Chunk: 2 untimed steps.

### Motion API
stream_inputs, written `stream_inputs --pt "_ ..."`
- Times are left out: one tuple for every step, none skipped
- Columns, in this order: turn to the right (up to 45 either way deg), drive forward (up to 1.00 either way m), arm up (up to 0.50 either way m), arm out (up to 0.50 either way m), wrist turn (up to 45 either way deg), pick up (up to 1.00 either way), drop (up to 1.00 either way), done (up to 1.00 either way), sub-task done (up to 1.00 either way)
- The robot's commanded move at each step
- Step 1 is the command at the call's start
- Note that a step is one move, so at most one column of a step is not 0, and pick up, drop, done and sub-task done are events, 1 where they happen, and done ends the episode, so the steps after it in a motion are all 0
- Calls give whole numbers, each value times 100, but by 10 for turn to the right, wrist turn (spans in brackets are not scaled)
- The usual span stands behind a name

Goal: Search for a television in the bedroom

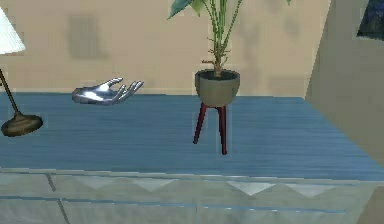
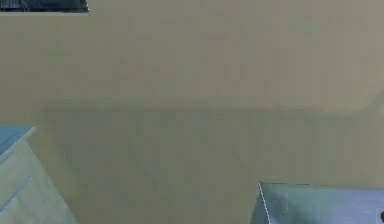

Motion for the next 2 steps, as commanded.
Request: stream_inputs --pt "-150 0 0 0 0 0 0 0 0" --pt "0 5 0 0 0 0 0 0 0"
